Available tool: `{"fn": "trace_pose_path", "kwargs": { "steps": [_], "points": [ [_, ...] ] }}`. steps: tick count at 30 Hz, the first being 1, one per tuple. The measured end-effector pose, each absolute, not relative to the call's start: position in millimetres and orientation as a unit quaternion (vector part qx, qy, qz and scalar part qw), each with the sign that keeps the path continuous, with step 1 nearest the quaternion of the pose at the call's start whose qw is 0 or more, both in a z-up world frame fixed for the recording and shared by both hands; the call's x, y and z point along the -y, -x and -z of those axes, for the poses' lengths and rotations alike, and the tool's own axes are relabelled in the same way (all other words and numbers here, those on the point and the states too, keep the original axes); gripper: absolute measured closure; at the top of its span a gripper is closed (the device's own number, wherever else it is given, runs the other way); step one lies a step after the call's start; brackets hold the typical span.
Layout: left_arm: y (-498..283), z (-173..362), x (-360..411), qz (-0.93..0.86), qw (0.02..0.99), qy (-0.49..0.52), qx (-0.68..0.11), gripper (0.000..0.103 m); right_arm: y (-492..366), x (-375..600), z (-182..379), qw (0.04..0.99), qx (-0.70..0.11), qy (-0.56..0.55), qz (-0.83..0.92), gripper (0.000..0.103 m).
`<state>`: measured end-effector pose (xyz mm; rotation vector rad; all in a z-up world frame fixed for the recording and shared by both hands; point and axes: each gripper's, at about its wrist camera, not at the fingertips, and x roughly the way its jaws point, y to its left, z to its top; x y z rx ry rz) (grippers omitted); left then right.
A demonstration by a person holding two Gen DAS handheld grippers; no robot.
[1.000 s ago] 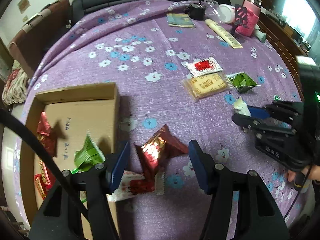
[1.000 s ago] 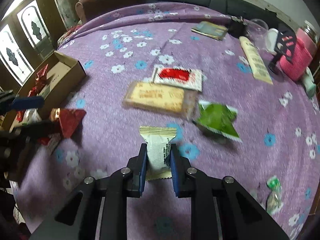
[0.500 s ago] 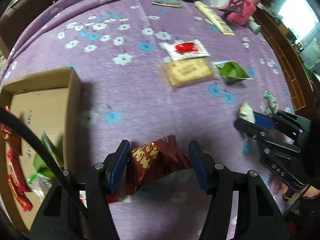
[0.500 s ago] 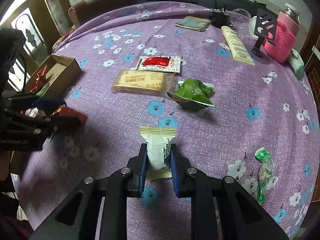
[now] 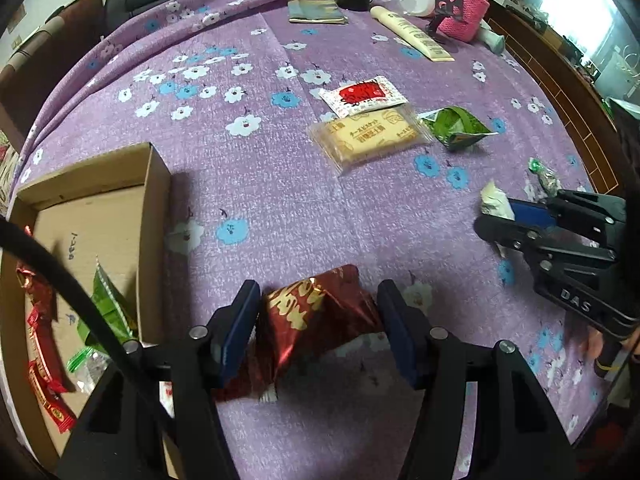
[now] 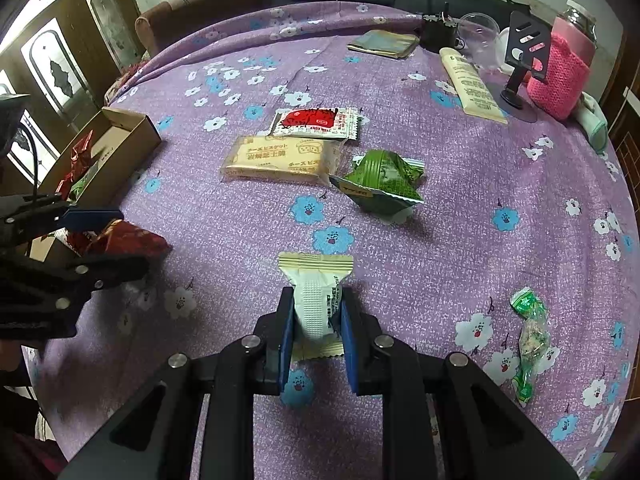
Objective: Organize snacks
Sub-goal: 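Close the left gripper on the red-gold wrapper while right holds the white candy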
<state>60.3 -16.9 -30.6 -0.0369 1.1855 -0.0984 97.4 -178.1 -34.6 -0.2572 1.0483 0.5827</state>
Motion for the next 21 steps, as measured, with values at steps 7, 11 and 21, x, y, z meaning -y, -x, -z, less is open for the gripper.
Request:
{"fn": "trace_pose_path", "kwargs": {
  "steps": [7,11,21],
  "points": [
    [-64.0,31.5,11.3,0.051,0.828,0.032,-0.558,0.052,-95.7,178.0,34.3,0.823,-0.486,0.121,-0.269,0.083],
    [-62.7,31.2,9.5,0.047,0.833,0.044,-0.55,0.053,-93.4,178.0,33.9,0.825,-0.482,0.12,-0.268,0.083],
    [-48.1,28.4,30.6,0.06,0.844,0.047,-0.53,0.057,-87.4,186.1,29.6,0.83,-0.485,0.099,-0.258,0.083]
  ]
}}
